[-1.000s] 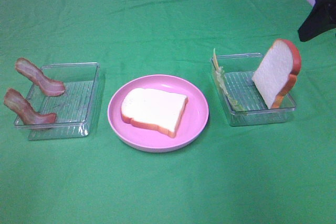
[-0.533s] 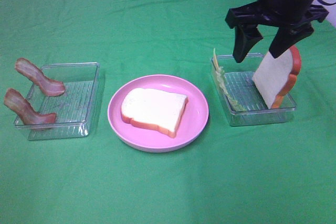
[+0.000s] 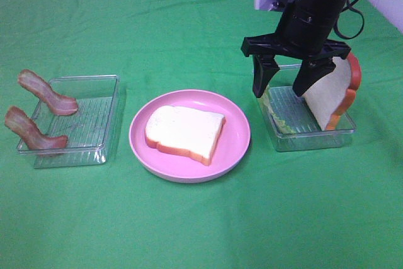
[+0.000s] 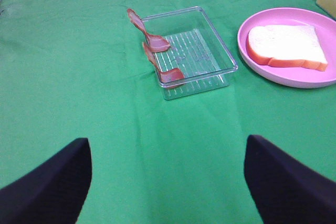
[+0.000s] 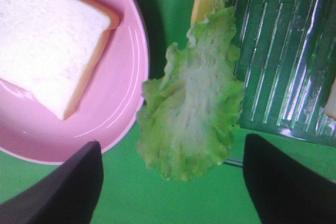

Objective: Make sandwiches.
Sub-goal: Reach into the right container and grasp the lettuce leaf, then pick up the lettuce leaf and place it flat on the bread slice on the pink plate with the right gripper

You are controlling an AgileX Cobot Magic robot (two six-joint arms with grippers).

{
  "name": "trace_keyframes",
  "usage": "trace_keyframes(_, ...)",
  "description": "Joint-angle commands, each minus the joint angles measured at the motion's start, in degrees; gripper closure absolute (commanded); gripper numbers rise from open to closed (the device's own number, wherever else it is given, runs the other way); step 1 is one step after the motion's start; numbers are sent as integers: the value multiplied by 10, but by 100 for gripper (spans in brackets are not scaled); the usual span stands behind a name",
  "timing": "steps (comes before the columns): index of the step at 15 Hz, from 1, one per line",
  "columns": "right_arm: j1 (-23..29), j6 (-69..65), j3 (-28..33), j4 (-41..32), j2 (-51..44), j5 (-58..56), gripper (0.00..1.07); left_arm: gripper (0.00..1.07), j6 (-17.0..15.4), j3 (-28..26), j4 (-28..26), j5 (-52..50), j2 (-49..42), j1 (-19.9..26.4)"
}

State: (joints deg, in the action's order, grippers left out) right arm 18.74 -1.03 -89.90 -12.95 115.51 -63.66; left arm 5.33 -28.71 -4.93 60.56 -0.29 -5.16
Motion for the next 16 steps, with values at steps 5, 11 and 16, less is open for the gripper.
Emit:
trace_keyframes(5,1,-3,-3,3,46,22,56,30,-1,1,-3,-6,-11,-3)
trace_keyframes(11,1,-3,-6,20,40,18,107,30,-1,1,-3,-6,-11,-3)
trace_keyframes(16,1,-40,-6,88,-46,14,107,30,-1,1,-3,-6,-11,-3)
